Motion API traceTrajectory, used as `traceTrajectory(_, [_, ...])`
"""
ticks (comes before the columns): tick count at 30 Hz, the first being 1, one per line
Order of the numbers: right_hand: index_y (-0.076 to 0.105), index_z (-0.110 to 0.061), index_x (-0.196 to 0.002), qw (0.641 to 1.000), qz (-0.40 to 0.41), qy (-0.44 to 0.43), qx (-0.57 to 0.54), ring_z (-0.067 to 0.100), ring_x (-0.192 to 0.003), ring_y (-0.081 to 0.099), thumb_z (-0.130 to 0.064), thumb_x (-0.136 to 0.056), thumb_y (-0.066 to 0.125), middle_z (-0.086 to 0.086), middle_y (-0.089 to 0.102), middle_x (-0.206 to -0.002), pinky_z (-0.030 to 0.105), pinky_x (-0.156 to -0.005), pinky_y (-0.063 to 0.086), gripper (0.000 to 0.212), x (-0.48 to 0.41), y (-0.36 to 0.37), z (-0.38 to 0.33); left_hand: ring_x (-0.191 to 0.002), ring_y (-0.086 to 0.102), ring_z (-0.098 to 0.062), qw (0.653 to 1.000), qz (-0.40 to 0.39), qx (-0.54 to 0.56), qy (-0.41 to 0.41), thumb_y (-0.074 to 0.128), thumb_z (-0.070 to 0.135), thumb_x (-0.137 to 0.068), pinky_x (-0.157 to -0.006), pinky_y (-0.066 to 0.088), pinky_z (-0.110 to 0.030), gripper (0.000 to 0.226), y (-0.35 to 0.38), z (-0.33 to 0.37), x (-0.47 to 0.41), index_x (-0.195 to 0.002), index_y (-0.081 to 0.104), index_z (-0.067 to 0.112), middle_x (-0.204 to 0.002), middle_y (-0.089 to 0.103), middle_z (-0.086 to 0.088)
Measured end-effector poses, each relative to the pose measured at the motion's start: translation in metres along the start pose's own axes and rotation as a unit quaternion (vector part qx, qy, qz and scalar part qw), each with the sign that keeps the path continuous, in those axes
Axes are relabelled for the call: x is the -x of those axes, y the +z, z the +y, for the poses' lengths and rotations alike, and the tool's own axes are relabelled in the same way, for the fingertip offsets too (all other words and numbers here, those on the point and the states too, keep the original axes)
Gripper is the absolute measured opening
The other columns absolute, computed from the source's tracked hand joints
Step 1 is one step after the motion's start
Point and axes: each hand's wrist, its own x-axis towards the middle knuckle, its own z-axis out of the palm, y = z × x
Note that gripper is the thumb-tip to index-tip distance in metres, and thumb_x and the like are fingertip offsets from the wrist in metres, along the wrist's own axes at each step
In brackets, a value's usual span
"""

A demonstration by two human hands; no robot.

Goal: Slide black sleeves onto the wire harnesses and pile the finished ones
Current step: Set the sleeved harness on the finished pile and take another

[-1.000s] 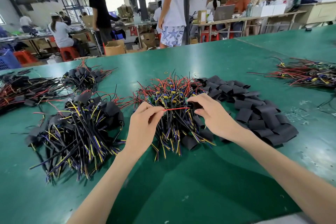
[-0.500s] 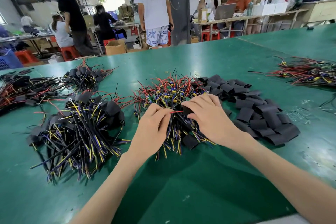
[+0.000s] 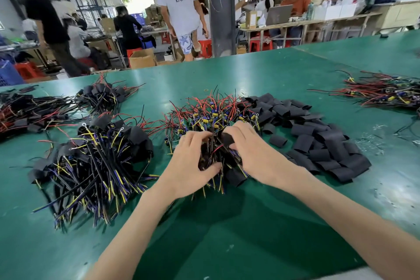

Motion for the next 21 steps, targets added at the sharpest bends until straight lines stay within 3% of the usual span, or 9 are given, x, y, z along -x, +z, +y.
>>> traceTrajectory(2, [0.045, 0.005, -0.123, 0.999, 0.018, 0.022, -0.014, 0.027, -0.105, 0.04, 0.018, -0.079, 0.052, 0.017, 0.043, -0.115, 0.017, -0.105, 0.028, 0.046, 0.0, -0.002, 0.007, -0.112, 0.036, -0.014, 0.999, -0.018, 0.001, -0.028, 0.07, 0.03, -0.083, -0.097, 0.023, -0.015, 0.039, -0.005, -0.006, 0.0, -0.116, 0.056, 0.017, -0.114, 0.047, 0.001])
traceTrajectory(4, [0.046, 0.005, -0.12, 0.999, 0.031, 0.034, -0.023, 0.027, -0.104, 0.041, 0.023, -0.077, 0.052, 0.017, 0.044, -0.114, -0.004, -0.096, 0.013, 0.047, 0.001, -0.005, 0.01, -0.107, 0.038, -0.012, 0.996, -0.045, 0.041, -0.061, 0.068, 0.032, -0.085, -0.091, 0.024, -0.015, 0.02, -0.008, -0.008, -0.002, -0.101, 0.061, 0.024, -0.108, 0.052, 0.005])
traceTrajectory(6, [0.046, 0.005, -0.119, 0.998, 0.039, 0.037, -0.036, 0.027, -0.103, 0.04, 0.025, -0.076, 0.051, 0.017, 0.043, -0.112, -0.008, -0.092, 0.011, 0.048, 0.0, -0.006, 0.013, -0.095, 0.045, -0.008, 0.989, -0.061, 0.092, -0.094, 0.069, 0.033, -0.084, -0.084, 0.034, -0.021, 0.014, -0.011, -0.009, -0.004, -0.093, 0.059, 0.029, -0.099, 0.056, 0.009])
traceTrajectory(10, [0.045, 0.002, -0.122, 0.997, 0.048, 0.035, -0.056, 0.006, -0.093, 0.027, 0.029, -0.072, 0.05, 0.004, 0.035, -0.108, -0.01, -0.087, 0.014, 0.056, -0.001, -0.004, 0.018, -0.069, 0.05, -0.004, 0.96, -0.092, 0.223, -0.143, 0.076, 0.026, -0.078, -0.068, 0.041, -0.014, 0.028, -0.012, -0.005, -0.003, -0.098, 0.057, 0.017, -0.081, 0.061, 0.006])
traceTrajectory(12, [0.044, 0.0, -0.123, 0.997, 0.05, 0.043, -0.048, 0.005, -0.092, 0.027, 0.027, -0.074, 0.051, 0.001, 0.033, -0.108, -0.008, -0.086, 0.017, 0.057, -0.002, -0.002, 0.02, -0.069, 0.052, -0.004, 0.95, -0.101, 0.255, -0.148, 0.079, 0.022, -0.074, -0.07, 0.043, -0.015, 0.035, -0.013, -0.004, -0.003, -0.1, 0.056, 0.015, -0.078, 0.061, 0.004])
traceTrajectory(16, [0.045, -0.002, -0.123, 0.996, 0.062, 0.056, 0.001, 0.017, -0.103, 0.035, 0.016, -0.081, 0.056, 0.011, 0.043, -0.113, 0.013, -0.091, 0.021, 0.048, 0.0, -0.001, 0.027, -0.071, 0.056, -0.008, 0.917, -0.075, 0.352, -0.171, 0.077, 0.029, -0.067, -0.07, 0.049, -0.019, 0.044, -0.014, -0.004, -0.004, -0.103, 0.057, 0.014, -0.079, 0.061, 0.004])
traceTrajectory(19, [0.048, -0.001, -0.125, 0.996, 0.066, 0.053, 0.022, 0.024, -0.105, 0.039, 0.006, -0.087, 0.056, 0.015, 0.048, -0.114, 0.027, -0.088, 0.026, 0.039, 0.0, -0.001, 0.029, -0.063, 0.053, -0.01, 0.876, -0.029, 0.449, -0.172, 0.064, 0.016, -0.084, -0.061, 0.05, -0.022, 0.017, -0.012, -0.004, -0.005, -0.099, 0.061, 0.007, -0.069, 0.058, 0.003])
traceTrajectory(21, [0.052, -0.003, -0.123, 0.995, 0.071, 0.046, 0.044, 0.031, -0.104, 0.045, 0.0, -0.088, 0.059, 0.014, 0.052, -0.113, 0.033, -0.084, 0.025, 0.035, 0.001, 0.0, 0.026, -0.057, 0.053, -0.007, 0.898, 0.005, 0.404, -0.174, 0.058, 0.003, -0.09, -0.056, 0.048, -0.018, 0.01, -0.01, -0.006, -0.006, -0.095, 0.064, 0.009, -0.064, 0.058, 0.005])
